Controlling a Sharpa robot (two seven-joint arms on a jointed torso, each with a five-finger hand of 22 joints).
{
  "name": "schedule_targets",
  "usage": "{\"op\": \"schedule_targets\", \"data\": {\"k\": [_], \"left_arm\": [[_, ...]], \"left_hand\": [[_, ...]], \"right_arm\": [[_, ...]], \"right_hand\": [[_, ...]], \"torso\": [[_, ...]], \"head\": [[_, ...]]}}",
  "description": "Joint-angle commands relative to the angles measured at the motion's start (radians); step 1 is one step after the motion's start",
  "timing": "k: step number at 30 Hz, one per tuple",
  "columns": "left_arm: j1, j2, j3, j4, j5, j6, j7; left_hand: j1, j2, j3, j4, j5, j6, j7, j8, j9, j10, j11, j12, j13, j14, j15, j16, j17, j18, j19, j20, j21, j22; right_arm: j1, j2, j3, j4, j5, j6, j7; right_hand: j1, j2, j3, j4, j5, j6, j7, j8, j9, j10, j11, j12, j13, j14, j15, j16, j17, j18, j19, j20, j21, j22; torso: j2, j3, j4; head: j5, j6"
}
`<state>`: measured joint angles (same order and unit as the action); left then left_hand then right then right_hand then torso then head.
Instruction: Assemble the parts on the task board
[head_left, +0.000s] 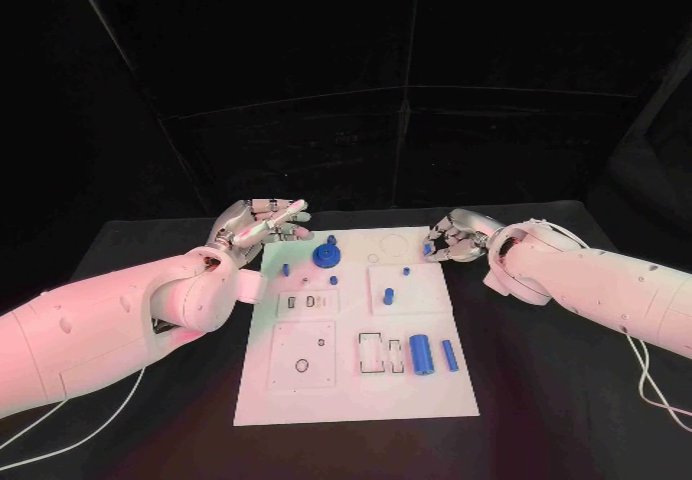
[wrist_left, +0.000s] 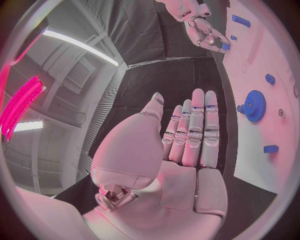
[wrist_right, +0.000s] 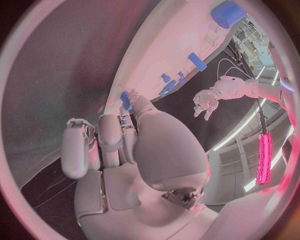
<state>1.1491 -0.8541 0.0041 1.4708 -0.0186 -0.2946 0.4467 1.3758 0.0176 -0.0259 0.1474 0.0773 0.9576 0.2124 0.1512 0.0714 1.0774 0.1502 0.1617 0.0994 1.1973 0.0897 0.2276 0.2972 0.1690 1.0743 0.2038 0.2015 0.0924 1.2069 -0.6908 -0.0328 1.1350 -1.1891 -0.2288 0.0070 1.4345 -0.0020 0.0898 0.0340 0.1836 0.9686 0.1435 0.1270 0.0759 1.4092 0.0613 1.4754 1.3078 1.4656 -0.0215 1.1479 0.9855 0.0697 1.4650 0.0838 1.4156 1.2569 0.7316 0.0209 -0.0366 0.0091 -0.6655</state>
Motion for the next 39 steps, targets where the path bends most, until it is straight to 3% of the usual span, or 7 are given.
{"op": "schedule_targets", "data": {"k": [1, 16, 27, 32, 35, 39], "left_arm": [[0.001, 0.001, 0.001, 0.000, -0.004, 0.010, 0.004], [0.001, 0.000, 0.001, 0.002, -0.004, 0.011, 0.004], [0.001, -0.001, 0.001, 0.003, -0.004, 0.010, 0.004], [0.001, -0.004, 0.001, 0.005, -0.004, 0.010, 0.004], [0.001, -0.008, 0.001, 0.007, -0.004, 0.009, 0.004], [0.002, -0.012, 0.001, 0.009, -0.004, 0.008, 0.004]], "left_hand": [[0.011, 0.003, 0.001, -0.005, -0.003, -0.004, 0.003, -0.002, -0.001, -0.003, 0.001, -0.006, 0.000, 0.000, 0.003, -0.005, 0.001, 0.013, 0.006, 0.000, -0.006, -0.002], [0.013, 0.005, 0.002, -0.007, -0.002, -0.004, 0.003, -0.002, -0.001, -0.002, 0.001, -0.007, 0.000, 0.000, 0.003, -0.005, 0.003, 0.013, 0.006, 0.000, -0.007, -0.002], [0.013, 0.005, 0.002, -0.007, -0.002, -0.004, 0.003, -0.002, -0.001, -0.002, 0.001, -0.007, 0.000, 0.000, 0.003, -0.005, 0.003, 0.013, 0.006, 0.000, -0.007, -0.002], [0.013, 0.005, 0.002, -0.007, -0.002, -0.004, 0.003, -0.002, -0.001, -0.002, 0.001, -0.007, 0.000, 0.000, 0.003, -0.005, 0.003, 0.013, 0.006, 0.000, -0.007, -0.002], [0.013, 0.005, 0.002, -0.007, -0.002, -0.004, 0.003, -0.002, -0.001, -0.002, 0.001, -0.007, 0.000, 0.000, 0.003, -0.005, 0.003, 0.013, 0.006, 0.000, -0.007, -0.002], [0.014, 0.007, 0.003, -0.008, -0.002, -0.004, 0.003, -0.002, -0.001, -0.002, 0.001, -0.007, 0.000, 0.000, 0.003, -0.006, 0.004, 0.013, 0.006, 0.000, -0.007, -0.002]], "right_arm": [[0.002, 0.003, 0.000, -0.001, -0.003, 0.012, -0.001], [0.001, 0.014, 0.001, -0.009, -0.009, 0.015, -0.003], [0.001, 0.006, 0.001, 0.004, -0.008, -0.083, 0.005], [0.001, -0.022, 0.001, 0.056, -0.006, -0.132, 0.000], [0.002, -0.047, 0.002, 0.117, -0.005, -0.159, -0.022], [0.006, -0.069, 0.002, 0.200, -0.005, -0.188, -0.060]], "right_hand": [[0.003, 0.012, 0.007, -0.001, -0.006, 0.010, -0.002, 0.005, 0.001, 0.005, -0.005, 0.006, 0.111, 0.019, -0.006, 0.005, -0.002, -0.009, 0.009, -0.008, 0.007, 0.001], [0.001, 0.020, 0.021, -0.005, -0.004, 0.042, -0.012, 0.025, 0.003, 0.013, -0.014, 0.010, 0.117, 0.019, -0.013, 0.005, -0.002, -0.010, 0.011, -0.015, 0.010, 0.007], [0.018, 0.052, 0.064, -0.021, 0.008, 0.075, -0.025, 0.050, 0.007, 0.031, -0.026, 0.018, 0.133, 0.020, -0.024, 0.004, -0.002, -0.012, 0.015, -0.025, 0.014, 0.017], [0.017, 0.051, 0.082, -0.029, 0.028, 0.072, -0.022, 0.053, 0.005, 0.032, -0.024, 0.018, 0.133, 0.020, -0.023, 0.004, -0.002, -0.013, 0.017, -0.027, 0.016, 0.020], [0.014, 0.050, 0.085, -0.030, 0.031, 0.071, -0.021, 0.053, 0.005, 0.032, -0.024, 0.017, 0.133, 0.020, -0.023, 0.004, -0.002, -0.013, 0.017, -0.027, 0.016, 0.021], [0.002, 0.052, 0.090, -0.025, 0.030, 0.066, -0.018, 0.053, 0.003, 0.030, -0.021, 0.016, 0.131, 0.021, -0.021, 0.004, -0.002, -0.013, 0.017, -0.026, 0.016, 0.020]], "torso": [[0.000, 0.0003, 0.0002], [0.000, 0.0001, 0.0009], [-0.001, 0.0008, 0.0012], [-0.003, -0.0007, -0.0005], [-0.004, -0.0021, -0.0014], [-0.008, -0.0078, -0.0004]], "head": [[-0.001, -0.001], [-0.002, -0.012], [-0.004, -0.013], [-0.002, -0.012], [-0.002, -0.010], [-0.005, -0.008]]}}
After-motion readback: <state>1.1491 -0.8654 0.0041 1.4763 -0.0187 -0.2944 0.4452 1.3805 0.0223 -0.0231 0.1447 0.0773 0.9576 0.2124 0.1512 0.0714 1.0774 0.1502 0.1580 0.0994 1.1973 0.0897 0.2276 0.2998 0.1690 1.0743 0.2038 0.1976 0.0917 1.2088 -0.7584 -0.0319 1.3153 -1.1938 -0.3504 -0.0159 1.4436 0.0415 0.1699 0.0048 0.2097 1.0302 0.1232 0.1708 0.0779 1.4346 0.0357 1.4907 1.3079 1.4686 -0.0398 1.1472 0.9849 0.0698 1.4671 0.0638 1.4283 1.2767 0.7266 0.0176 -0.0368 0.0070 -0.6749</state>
